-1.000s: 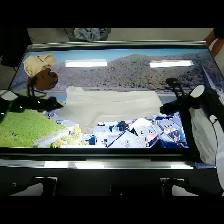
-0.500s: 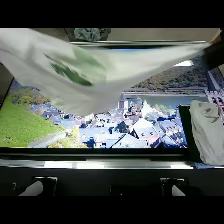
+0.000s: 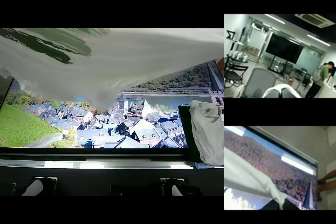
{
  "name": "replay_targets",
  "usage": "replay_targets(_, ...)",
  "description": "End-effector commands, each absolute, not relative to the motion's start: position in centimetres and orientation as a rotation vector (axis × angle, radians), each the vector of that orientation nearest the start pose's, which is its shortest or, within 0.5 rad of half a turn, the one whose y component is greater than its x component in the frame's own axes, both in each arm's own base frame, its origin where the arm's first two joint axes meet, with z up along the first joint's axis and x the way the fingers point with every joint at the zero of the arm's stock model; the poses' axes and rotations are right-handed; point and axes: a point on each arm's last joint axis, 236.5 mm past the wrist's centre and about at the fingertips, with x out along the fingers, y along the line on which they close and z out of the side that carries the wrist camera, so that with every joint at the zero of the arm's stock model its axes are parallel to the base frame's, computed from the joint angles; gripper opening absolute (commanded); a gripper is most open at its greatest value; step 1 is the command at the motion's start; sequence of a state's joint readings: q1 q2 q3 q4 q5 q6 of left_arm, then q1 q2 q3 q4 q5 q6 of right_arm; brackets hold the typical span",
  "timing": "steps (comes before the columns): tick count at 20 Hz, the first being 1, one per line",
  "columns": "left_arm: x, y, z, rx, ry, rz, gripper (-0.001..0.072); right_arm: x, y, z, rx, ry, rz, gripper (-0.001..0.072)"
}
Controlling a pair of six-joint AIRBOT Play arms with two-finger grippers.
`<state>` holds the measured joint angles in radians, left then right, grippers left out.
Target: Fold the shirts.
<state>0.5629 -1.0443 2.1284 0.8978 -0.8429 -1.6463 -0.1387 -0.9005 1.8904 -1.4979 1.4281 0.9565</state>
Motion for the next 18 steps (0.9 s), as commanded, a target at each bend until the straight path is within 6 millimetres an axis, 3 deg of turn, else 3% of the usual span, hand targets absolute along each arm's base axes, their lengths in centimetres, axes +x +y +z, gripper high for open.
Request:
replay_targets(1, 31.5, 7.2, 59.1, -0.389, -0.313, 0.002, 0.0027, 27.1, -2.2, 35.7, -0.516, 0.659, 0.132, 0.0051)
replay_targets(3, 35.1, 7.8, 54.2, -0.397, -0.168, -0.002, 0.0027, 26.7, -2.0, 30.6, -0.441, 0.895, 0.202, 0.0051)
replay_targets(5, 40.5, 7.1, 46.3, -0.408, 0.058, -0.052, 0.0027, 28.6, -1.8, 24.2, -0.381, 1.1, 0.281, 0.005)
replay_targets(9, 52.4, 3.7, 27.5, -0.397, 0.451, -0.178, 0.0027, 36.5, -1.1, 9.4, -0.246, 1.263, 0.365, 0.0051)
replay_targets(11, 57.5, 2.7, 18.4, -0.452, 0.581, -0.182, 0.0027, 41.3, -0.6, 3.3, -0.142, 1.255, 0.353, 0.0051)
replay_targets(12, 59.3, 2.3, 14.8, -0.48, 0.616, -0.17, 0.0027, 43.5, 0.1, 1.0, -0.077, 1.236, 0.351, 0.0051)
replay_targets(14, 61.9, 1.3, 9.0, -0.511, 0.67, -0.156, 0.0027, 46.8, 2.0, -2.9, 0.075, 1.194, 0.367, 0.0051)
replay_targets(16, 62.4, -0.2, 4.7, -0.54, 0.745, -0.159, 0.0027, 48.1, 3.9, -5.3, 0.209, 1.193, 0.393, 0.0051)
replay_targets(18, 61.9, -1.6, 1.7, -0.597, 0.833, -0.161, 0.0032, 48.3, 4.4, -6.7, 0.254, 1.205, 0.399, 0.0051)
